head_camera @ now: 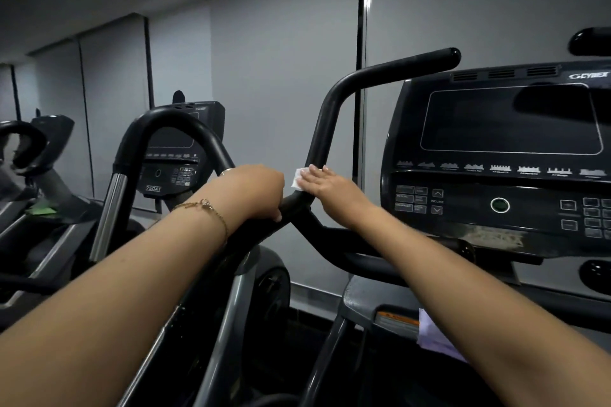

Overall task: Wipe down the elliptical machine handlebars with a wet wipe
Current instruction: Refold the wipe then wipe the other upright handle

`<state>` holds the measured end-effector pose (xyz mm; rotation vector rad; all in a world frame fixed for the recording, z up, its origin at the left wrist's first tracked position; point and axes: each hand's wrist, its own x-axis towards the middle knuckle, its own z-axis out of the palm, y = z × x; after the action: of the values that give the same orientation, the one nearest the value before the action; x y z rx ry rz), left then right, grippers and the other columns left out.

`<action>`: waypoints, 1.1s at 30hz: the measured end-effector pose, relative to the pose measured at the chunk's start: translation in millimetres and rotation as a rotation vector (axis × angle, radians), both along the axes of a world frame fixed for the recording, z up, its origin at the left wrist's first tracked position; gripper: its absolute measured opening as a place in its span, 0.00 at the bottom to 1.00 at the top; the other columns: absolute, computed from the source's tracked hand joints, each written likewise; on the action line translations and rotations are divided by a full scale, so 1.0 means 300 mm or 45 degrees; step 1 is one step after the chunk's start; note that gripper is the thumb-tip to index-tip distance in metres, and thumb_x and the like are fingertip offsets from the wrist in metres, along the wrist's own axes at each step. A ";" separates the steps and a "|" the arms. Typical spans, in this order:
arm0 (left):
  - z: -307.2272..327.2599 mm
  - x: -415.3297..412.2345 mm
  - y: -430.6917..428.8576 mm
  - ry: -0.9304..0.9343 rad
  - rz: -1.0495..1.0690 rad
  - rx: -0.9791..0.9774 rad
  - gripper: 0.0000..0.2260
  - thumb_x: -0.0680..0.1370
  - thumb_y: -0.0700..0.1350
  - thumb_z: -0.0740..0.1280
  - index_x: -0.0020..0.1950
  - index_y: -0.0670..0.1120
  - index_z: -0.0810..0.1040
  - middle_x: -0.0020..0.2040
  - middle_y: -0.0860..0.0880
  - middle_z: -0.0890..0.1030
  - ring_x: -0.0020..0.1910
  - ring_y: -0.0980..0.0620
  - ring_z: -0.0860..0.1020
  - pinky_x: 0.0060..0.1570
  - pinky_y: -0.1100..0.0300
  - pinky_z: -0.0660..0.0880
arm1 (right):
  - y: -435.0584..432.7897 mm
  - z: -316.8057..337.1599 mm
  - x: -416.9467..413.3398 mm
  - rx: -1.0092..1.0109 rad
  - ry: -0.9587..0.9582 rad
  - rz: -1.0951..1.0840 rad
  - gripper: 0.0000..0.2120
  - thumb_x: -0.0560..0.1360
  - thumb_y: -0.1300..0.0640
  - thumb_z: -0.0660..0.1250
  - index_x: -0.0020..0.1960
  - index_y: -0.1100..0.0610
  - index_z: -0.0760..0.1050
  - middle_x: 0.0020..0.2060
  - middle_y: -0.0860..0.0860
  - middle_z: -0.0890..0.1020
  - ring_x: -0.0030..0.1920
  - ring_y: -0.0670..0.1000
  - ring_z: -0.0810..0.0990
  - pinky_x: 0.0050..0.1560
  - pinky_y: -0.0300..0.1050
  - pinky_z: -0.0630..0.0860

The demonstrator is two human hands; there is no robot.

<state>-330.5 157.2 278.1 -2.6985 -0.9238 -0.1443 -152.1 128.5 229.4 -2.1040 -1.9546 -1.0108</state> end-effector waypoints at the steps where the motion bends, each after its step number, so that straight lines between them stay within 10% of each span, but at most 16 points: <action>1: -0.002 0.003 0.004 -0.002 0.005 -0.009 0.12 0.76 0.50 0.66 0.55 0.44 0.78 0.32 0.52 0.68 0.47 0.46 0.74 0.56 0.47 0.73 | -0.003 0.017 0.000 -0.017 0.009 -0.019 0.31 0.75 0.75 0.48 0.75 0.57 0.54 0.76 0.53 0.55 0.76 0.51 0.50 0.74 0.44 0.41; 14: -0.006 -0.015 -0.007 -0.214 0.018 -0.158 0.14 0.75 0.47 0.68 0.59 0.45 0.79 0.37 0.51 0.76 0.44 0.47 0.76 0.49 0.55 0.74 | -0.003 -0.063 -0.106 0.138 0.642 -0.023 0.18 0.80 0.58 0.52 0.67 0.47 0.68 0.67 0.54 0.72 0.66 0.58 0.70 0.54 0.45 0.67; 24: -0.089 -0.192 -0.040 -0.614 0.124 -0.266 0.17 0.73 0.49 0.70 0.60 0.45 0.77 0.70 0.45 0.68 0.59 0.44 0.76 0.56 0.52 0.74 | -0.038 -0.090 -0.194 0.275 0.988 0.045 0.17 0.80 0.55 0.54 0.66 0.42 0.70 0.64 0.53 0.76 0.63 0.56 0.74 0.55 0.42 0.69; 33: -0.081 -0.214 -0.095 -0.600 0.101 -0.260 0.13 0.76 0.46 0.67 0.58 0.43 0.76 0.55 0.45 0.78 0.54 0.44 0.77 0.44 0.56 0.71 | -0.074 -0.090 -0.257 0.276 0.847 0.070 0.18 0.80 0.59 0.55 0.64 0.44 0.72 0.61 0.50 0.79 0.62 0.53 0.76 0.53 0.42 0.71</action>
<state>-394.6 128.6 253.8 -2.8624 -1.2307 -0.7311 -229.1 106.4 202.3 -1.9127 -1.4853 -0.4001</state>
